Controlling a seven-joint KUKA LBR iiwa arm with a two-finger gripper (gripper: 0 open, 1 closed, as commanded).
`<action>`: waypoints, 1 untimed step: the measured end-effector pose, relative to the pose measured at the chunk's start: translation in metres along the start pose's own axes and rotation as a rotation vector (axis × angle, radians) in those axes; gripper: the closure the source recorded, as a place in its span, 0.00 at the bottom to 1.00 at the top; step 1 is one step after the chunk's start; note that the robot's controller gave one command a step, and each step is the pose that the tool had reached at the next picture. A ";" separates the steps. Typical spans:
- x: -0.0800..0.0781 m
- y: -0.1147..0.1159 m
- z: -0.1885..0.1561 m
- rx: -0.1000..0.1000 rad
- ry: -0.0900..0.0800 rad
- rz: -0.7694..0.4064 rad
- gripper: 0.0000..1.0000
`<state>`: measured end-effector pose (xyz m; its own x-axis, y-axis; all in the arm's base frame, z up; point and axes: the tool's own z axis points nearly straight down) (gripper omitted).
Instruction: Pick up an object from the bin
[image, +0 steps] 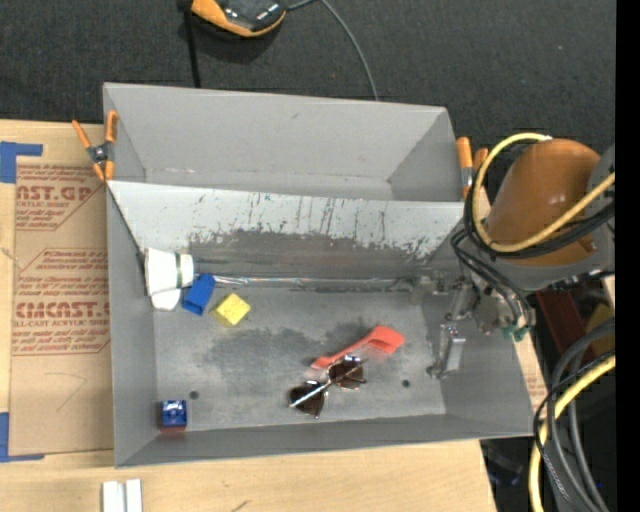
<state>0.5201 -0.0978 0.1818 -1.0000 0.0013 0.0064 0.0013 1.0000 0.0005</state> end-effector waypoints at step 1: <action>-0.002 0.001 -0.004 0.001 -0.008 -0.002 0.00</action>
Offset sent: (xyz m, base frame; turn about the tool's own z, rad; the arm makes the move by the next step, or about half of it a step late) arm 0.0203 0.0472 -0.1118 -0.2657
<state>0.5218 -0.0973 0.1863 -1.0000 -0.0003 -0.0012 -0.0003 1.0000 -0.0005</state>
